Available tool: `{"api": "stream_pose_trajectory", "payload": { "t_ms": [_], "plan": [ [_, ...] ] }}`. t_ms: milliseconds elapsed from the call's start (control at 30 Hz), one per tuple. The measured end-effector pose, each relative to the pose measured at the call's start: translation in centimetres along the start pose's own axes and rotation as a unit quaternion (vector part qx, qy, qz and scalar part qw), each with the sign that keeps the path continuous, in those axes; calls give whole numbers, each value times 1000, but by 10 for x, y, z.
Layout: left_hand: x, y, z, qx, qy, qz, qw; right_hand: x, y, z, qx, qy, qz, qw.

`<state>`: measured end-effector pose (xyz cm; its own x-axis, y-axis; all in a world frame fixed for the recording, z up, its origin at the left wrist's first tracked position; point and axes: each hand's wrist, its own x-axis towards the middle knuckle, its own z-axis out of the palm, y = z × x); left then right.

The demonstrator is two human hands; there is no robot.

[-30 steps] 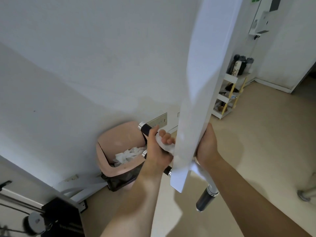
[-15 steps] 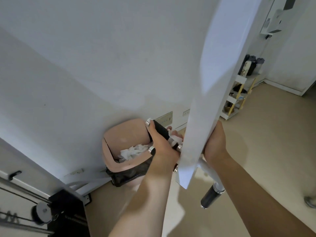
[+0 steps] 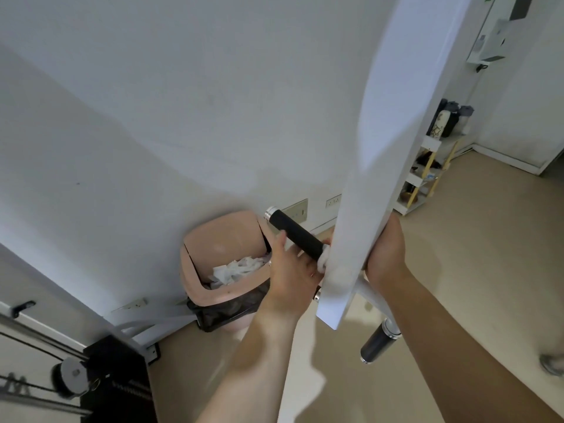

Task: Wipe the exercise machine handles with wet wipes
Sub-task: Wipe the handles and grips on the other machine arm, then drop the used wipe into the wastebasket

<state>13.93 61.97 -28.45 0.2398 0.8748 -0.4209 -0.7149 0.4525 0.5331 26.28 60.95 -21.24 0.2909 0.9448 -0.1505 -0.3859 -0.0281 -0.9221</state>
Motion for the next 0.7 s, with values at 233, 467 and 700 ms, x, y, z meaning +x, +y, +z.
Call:
{"api": "stream_pose_trajectory", "payload": {
  "t_ms": [233,467,700],
  "plan": [
    [-15,-12,-26,270,24,86,959,6,1,-1,-5,-24,24,999],
    [-32,12,-47,381,78,191,901,4,2,0,16,7,-9,1000],
    [-56,58,-103,354,227,234,876,-38,40,-10,-197,260,-358,875]
  ]
}}
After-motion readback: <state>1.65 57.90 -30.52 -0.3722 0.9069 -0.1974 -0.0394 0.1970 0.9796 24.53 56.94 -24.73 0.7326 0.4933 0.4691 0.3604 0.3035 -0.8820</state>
